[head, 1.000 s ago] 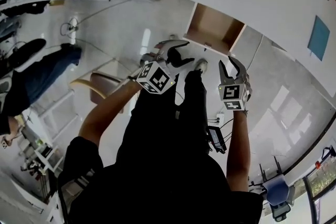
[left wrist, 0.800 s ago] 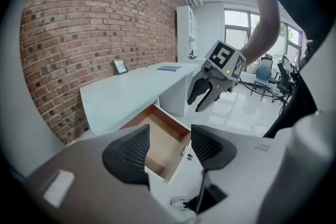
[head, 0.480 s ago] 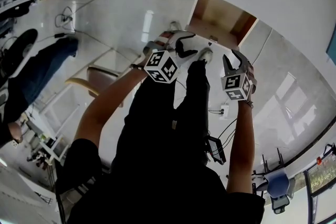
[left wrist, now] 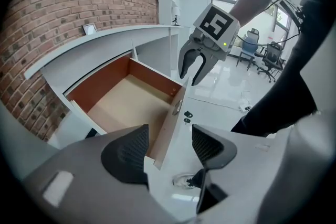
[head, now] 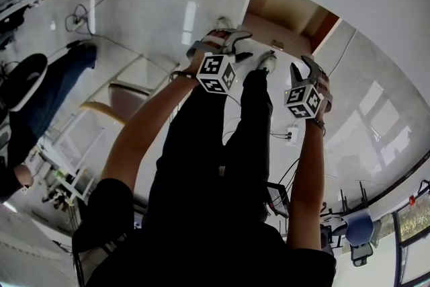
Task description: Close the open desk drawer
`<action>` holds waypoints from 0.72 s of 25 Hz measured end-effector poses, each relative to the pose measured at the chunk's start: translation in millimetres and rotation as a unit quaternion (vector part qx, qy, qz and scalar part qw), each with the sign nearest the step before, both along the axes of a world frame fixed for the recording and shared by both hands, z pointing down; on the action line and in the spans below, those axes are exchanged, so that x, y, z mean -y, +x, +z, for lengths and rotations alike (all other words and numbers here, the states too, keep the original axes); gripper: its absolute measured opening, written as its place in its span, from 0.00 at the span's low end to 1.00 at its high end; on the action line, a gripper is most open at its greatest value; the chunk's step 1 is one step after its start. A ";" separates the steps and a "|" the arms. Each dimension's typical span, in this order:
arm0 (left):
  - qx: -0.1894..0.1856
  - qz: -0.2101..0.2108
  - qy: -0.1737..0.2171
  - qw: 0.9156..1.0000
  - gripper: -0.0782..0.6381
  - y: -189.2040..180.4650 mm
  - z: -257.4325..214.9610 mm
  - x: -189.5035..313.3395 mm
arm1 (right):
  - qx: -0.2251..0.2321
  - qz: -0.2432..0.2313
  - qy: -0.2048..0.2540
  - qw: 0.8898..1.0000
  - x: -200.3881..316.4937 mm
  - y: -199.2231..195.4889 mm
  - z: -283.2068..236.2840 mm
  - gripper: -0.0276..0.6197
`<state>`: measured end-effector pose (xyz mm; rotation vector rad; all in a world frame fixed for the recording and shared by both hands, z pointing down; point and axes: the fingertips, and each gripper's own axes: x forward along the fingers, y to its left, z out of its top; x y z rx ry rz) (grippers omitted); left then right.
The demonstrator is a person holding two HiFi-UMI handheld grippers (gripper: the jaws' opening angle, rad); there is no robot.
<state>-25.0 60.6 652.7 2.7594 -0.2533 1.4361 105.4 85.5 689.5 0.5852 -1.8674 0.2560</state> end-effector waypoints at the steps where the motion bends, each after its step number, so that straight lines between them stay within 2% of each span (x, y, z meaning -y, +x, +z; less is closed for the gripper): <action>1: 0.005 0.003 0.000 1.000 0.50 -0.3 5.8 0.1 | -0.003 0.002 -0.003 1.000 -1.8 1.0 5.1 0.30; 8: 0.035 0.017 -0.003 0.999 0.48 -5.0 39.4 0.4 | -0.039 -0.005 -0.014 0.999 -10.3 10.7 36.7 0.30; 14: 0.060 0.028 -0.005 0.998 0.46 -10.3 57.8 -1.9 | -0.047 -0.008 -0.012 0.999 -6.0 9.1 40.9 0.30; 18: 0.069 0.027 -0.001 0.997 0.37 -10.3 66.3 2.6 | -0.054 -0.004 -0.011 0.998 -1.4 11.4 43.6 0.22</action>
